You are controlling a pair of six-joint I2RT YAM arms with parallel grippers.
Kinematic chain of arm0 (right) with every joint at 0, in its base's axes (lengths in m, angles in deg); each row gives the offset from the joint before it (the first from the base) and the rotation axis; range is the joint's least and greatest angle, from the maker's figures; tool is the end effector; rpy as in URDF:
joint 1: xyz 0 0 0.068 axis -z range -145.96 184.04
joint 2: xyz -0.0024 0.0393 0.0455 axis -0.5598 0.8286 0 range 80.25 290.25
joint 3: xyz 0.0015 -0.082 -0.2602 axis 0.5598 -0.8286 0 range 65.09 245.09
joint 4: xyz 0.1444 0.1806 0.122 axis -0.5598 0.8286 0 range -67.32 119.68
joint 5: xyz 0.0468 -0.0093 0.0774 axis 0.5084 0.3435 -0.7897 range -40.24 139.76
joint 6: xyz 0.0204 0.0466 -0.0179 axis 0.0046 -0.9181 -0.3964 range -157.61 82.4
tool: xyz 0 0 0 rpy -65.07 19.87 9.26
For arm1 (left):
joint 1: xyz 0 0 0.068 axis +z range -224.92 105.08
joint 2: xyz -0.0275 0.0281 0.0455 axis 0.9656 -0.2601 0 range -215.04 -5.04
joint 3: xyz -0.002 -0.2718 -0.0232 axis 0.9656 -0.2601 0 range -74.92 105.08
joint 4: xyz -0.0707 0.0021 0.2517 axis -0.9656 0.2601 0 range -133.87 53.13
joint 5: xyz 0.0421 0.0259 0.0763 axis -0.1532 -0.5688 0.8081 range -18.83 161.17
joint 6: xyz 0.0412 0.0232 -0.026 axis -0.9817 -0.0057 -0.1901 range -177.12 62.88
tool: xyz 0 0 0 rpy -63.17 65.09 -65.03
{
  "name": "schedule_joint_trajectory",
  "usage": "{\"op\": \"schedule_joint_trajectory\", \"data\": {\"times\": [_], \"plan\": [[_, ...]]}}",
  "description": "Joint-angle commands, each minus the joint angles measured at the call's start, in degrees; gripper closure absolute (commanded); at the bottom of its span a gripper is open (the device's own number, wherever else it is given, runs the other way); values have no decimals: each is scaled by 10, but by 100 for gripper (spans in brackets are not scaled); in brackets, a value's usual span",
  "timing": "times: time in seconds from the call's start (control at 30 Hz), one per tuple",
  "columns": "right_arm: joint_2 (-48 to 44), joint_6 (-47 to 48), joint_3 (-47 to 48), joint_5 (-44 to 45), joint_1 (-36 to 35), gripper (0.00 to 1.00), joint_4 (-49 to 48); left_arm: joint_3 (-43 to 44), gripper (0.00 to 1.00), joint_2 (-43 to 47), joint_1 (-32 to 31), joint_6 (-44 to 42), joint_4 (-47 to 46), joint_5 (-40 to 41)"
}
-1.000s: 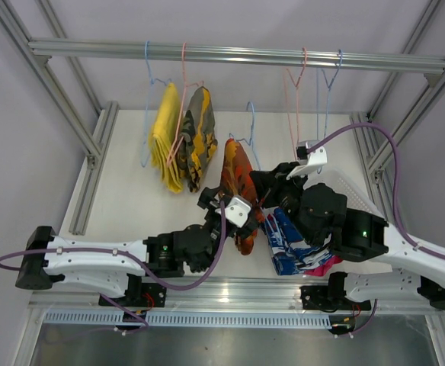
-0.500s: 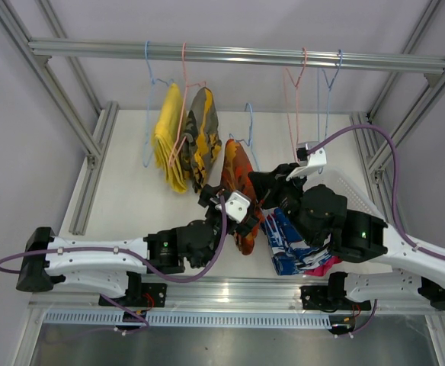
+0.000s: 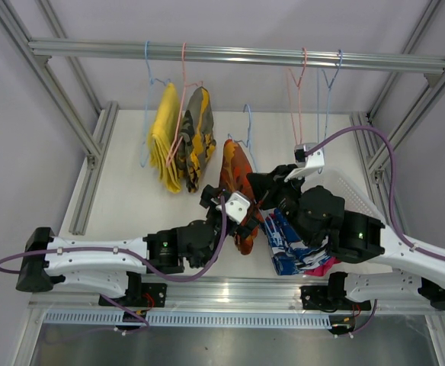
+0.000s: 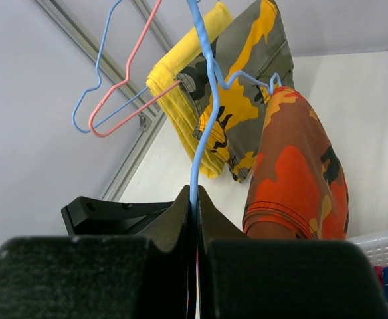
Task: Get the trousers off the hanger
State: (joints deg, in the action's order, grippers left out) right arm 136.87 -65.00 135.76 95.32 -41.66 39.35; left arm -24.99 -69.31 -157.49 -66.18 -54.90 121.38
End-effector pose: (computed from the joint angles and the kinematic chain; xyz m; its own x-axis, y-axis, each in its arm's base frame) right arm 0.0731 0.1843 0.4471 -0.2412 0.3584 -0.9019 -0.4407 0.7875 0.4308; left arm 0.0600 -0.2486 0.3431 0.0769 0.1895 -0.9789 0.5299 0.8239 0.2011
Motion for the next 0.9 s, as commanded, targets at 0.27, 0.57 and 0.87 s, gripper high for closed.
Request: {"op": "schedule_joint_trajectory", "data": {"times": [0.27, 0.57, 0.87], "plan": [[-49, -31, -4, -20, -6, 100, -84, 43, 0, -21, 27, 31, 28, 30], [-76, -52, -26, -35, -9, 100, -85, 49, 1, -37, 50, 40, 29, 51], [-75, -71, -47, -55, -34, 100, -112, 68, 1, -77, 87, 44, 29, 60]]}}
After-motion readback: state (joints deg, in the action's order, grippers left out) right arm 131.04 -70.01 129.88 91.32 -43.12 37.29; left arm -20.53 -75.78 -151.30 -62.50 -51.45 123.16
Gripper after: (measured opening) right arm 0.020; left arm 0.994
